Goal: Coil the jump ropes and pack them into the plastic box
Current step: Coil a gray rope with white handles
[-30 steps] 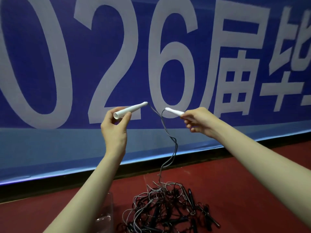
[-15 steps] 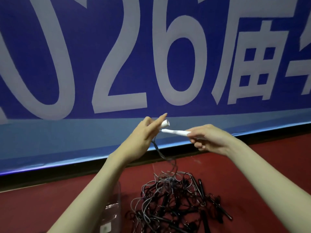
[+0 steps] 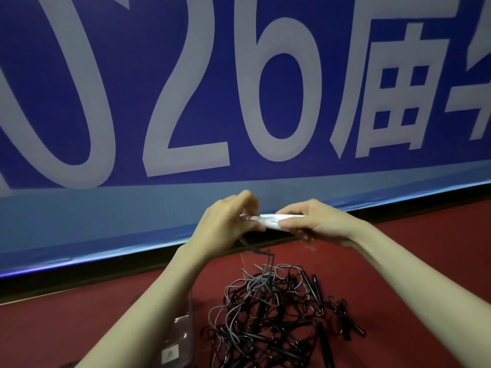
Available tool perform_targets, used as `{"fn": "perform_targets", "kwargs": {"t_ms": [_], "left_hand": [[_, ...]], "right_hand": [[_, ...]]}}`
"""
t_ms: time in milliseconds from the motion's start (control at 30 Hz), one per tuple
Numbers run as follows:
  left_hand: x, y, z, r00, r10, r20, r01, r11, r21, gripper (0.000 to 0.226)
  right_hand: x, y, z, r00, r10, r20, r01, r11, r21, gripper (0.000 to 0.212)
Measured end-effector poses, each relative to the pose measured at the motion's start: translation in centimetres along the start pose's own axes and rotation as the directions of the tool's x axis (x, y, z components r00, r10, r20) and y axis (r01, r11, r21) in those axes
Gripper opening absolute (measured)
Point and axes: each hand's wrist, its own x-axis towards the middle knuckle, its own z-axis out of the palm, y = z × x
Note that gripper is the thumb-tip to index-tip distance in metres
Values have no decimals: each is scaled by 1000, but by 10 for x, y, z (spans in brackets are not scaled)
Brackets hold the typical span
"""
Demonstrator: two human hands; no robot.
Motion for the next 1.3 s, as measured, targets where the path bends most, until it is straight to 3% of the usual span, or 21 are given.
{"fn": "perform_targets", "kwargs": {"t_ms": [100,233,300,367,433,500,567,633,800,900,1000,1167,1233,1300], "left_hand": [[-1,8,0,1000,-3,11,3,999,32,31],[-2,6,4,999,49,-3,-49,997,56,34],[-1,-1,7,997,72,-33,-69,994,85,45],[-1,-7,4,1000,-31,-1,31,999,-38,61],[-4,-8,-3,967,-216,134,249,908,-336,56],[-6,-16,-4,914,-316,255,406,734,-545,41],[-6,-24,2,878,-370,304,476,605,-639,39],[-6,-27,9,855,-404,324,511,551,-660,41],[-11,-20,12,854,-398,336,521,668,-532,54],[-8,-12,17,876,-453,164,479,782,-400,53],[-4,-4,20,912,-411,5,398,880,-257,53],[3,2,17,937,-350,-9,348,934,-80,39],[4,6,18,949,-316,-17,311,941,-133,40],[5,6,15,940,-342,-19,306,863,-401,41]], "right_hand": [[-6,-3,2,999,-16,42,17,1000,-25,19],[-8,-3,7,999,-12,41,7,992,125,24],[-9,-3,7,999,1,40,-9,980,199,27],[-11,-3,4,999,2,50,-14,971,238,28],[-12,-1,-1,998,5,61,-20,968,252,28],[-14,3,-4,996,15,85,-36,969,244,29],[-15,8,-4,994,12,106,-38,967,250,30],[-13,12,-3,993,5,116,-33,970,242,30],[-12,15,-2,975,34,219,-79,976,202,45],[-13,9,3,966,68,249,-101,987,125,49],[-13,-1,10,969,68,239,-69,998,-7,34],[-14,-14,7,949,202,240,-156,968,-197,14],[-14,-13,8,939,248,237,-188,950,-251,7],[-13,-12,5,956,200,215,-156,966,-207,7]]}}
